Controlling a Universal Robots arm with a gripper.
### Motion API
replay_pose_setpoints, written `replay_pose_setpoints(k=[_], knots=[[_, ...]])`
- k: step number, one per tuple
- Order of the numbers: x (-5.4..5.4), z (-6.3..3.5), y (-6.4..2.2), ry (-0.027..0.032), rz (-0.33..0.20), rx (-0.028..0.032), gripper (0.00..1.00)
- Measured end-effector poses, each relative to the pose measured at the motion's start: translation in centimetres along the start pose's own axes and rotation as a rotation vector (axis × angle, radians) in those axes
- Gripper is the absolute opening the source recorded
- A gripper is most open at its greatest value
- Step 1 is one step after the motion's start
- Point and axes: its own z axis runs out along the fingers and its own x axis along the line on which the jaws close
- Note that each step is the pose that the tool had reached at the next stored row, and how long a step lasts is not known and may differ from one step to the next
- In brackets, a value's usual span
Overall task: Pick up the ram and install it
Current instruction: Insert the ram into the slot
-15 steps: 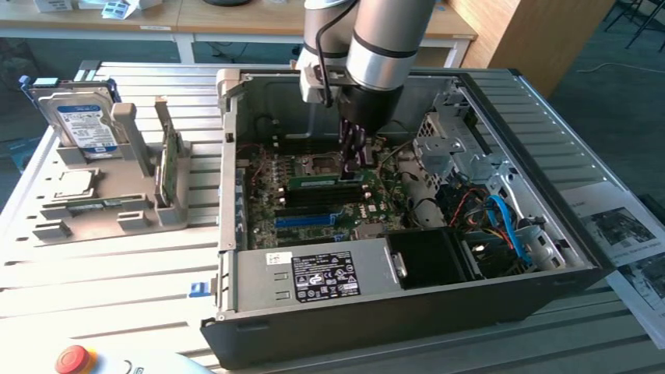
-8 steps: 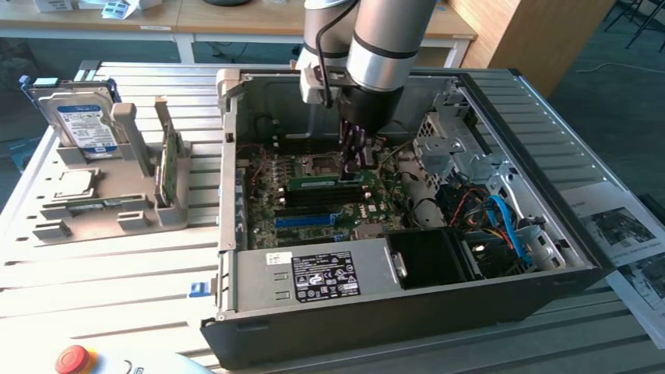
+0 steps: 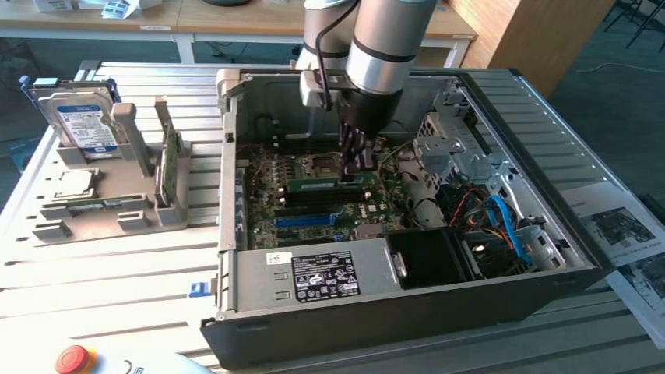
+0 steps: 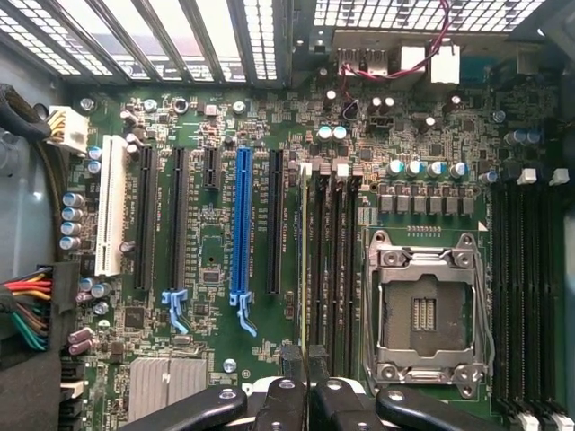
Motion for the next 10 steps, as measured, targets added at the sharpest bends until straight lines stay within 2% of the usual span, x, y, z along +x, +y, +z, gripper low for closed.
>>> replay_pose_setpoints(k=[10], knots=[[0.0,0.59,-0.04,0.0,0.0,0.0,0.12]])
